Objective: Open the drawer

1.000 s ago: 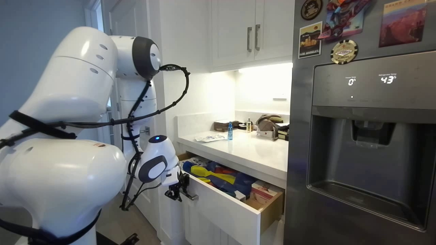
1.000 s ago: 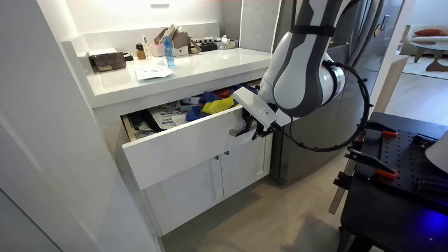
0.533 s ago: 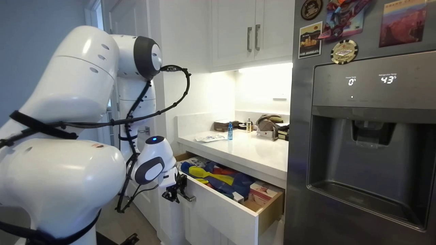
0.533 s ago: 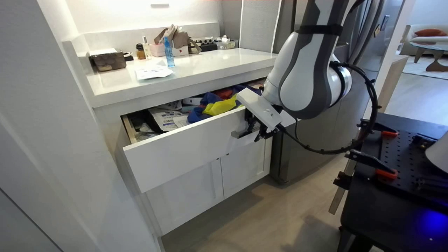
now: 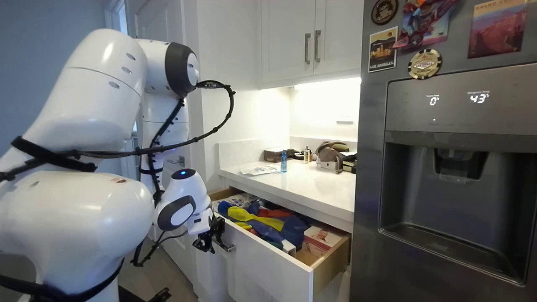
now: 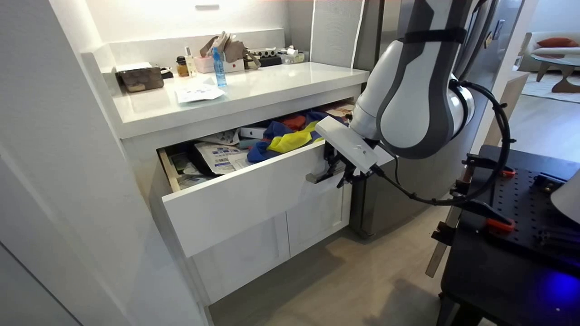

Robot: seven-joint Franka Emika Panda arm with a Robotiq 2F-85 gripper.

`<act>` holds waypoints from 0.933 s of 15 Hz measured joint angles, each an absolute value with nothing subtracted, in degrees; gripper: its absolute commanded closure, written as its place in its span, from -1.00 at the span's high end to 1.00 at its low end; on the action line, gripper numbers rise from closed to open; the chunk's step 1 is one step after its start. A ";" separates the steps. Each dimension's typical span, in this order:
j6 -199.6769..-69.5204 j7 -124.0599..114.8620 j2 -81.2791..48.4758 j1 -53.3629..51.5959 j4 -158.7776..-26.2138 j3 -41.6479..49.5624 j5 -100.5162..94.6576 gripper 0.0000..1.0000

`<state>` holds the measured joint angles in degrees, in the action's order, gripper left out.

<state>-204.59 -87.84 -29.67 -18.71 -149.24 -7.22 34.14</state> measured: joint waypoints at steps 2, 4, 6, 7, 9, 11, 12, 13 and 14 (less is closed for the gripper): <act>-204.69 -87.93 -29.64 -18.72 -149.37 -7.28 34.14 0.33; -204.00 -88.14 -29.57 -18.75 -149.39 -7.29 34.20 0.56; -203.05 -89.40 -29.48 -18.79 -149.58 -7.38 34.28 0.82; -202.89 -90.14 -29.57 -18.80 -149.67 -7.50 34.28 0.94; -202.50 -91.34 -29.87 -18.85 -149.76 -7.71 34.28 1.00; -202.07 -92.39 -30.25 -19.10 -149.75 -7.69 34.31 1.00; -202.02 -92.71 -30.38 -19.31 -149.73 -7.60 34.36 0.98; -201.96 -92.72 -30.36 -19.51 -149.71 -7.49 34.55 0.98; -201.74 -92.72 -30.30 -19.85 -149.66 -7.26 34.81 1.00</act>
<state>-201.74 -92.72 -30.30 -19.85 -149.66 -7.26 34.81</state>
